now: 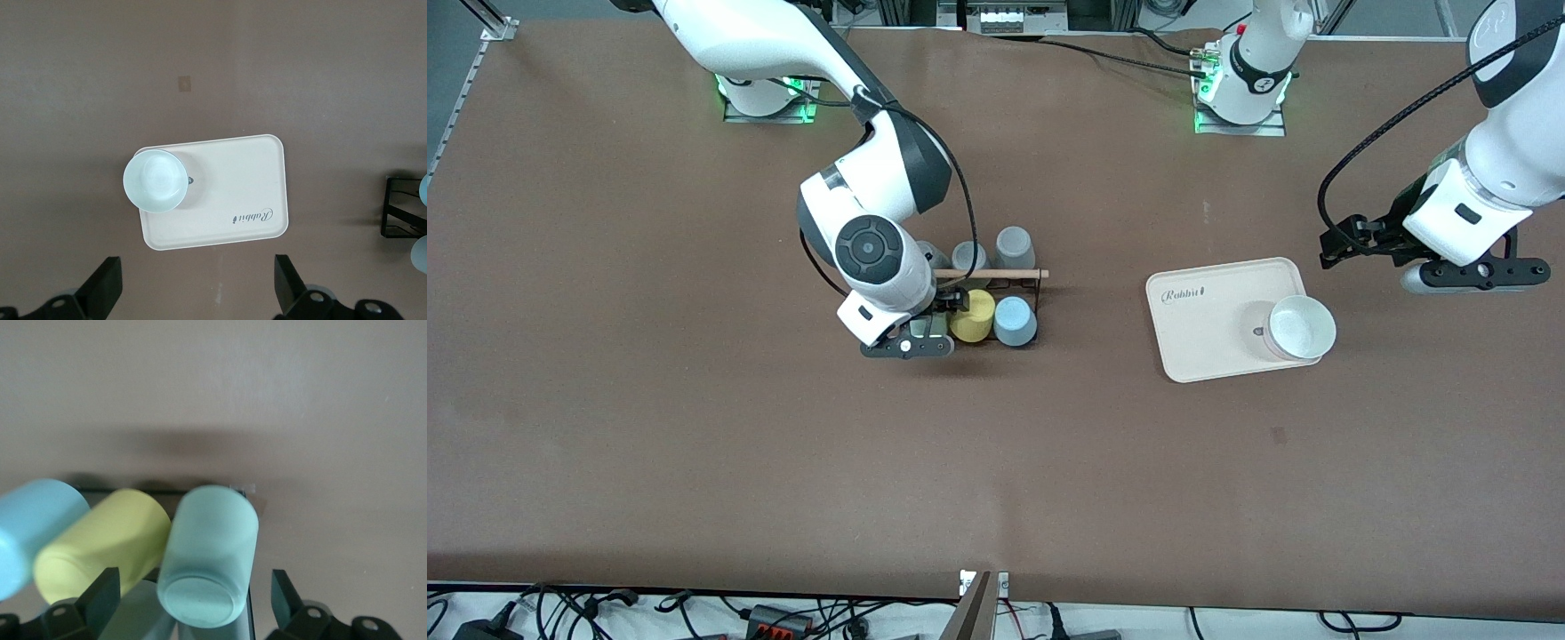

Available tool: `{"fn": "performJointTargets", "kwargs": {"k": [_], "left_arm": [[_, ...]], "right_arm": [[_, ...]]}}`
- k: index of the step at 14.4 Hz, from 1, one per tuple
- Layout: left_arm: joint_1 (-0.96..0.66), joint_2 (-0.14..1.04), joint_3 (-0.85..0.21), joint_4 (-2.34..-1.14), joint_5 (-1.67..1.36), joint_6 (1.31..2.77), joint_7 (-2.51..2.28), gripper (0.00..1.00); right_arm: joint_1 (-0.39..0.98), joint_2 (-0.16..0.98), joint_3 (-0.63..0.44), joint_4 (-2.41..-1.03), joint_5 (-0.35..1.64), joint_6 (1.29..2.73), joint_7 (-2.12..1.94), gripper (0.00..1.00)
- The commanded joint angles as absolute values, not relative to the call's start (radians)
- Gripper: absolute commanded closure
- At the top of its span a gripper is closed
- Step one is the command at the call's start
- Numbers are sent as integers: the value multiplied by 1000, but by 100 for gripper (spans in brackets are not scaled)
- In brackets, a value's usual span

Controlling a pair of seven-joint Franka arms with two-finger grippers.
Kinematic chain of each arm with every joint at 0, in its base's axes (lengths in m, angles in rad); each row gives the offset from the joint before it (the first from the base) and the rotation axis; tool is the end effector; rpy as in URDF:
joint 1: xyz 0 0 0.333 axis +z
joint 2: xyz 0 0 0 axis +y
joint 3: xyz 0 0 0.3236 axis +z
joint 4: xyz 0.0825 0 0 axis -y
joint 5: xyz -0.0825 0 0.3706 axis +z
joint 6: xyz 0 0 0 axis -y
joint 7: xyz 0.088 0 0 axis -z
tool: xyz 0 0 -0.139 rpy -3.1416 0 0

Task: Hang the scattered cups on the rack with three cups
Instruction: 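Open the right gripper and pull it back from the rack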

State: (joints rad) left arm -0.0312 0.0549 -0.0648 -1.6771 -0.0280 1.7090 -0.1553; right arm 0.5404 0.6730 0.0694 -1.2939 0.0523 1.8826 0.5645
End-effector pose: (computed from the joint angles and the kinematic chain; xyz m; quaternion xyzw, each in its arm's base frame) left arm 0.5611 -0.0568 0.5327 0.9993 0.0318 -0.0133 0.0141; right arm 0.5898 0.4061 0.3230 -0.9980 -0.0069 0.0602 0.0157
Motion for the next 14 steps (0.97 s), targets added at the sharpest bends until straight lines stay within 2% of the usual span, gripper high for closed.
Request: {"fn": "performJointTargets", "kwargs": {"k": [1,4,8,14], "left_arm": [[-28,40,-69,-1674,-8,1692,-147,0],[-28,40,-69,-1674,-8,1690,-147,0],[-28,40,-68,-1674,-8,1692,-144,0],[-25,40,-66,-1674,-6,1692,-143,0]], "right_arm": [[531,683,57,-1203,51,1832,581,0],[461,666,52,-1160,49,1799,571,0],[296,611,55,-1160,57,1786,539,0],[88,514,54,-1161,49,1698,227,0]]}}
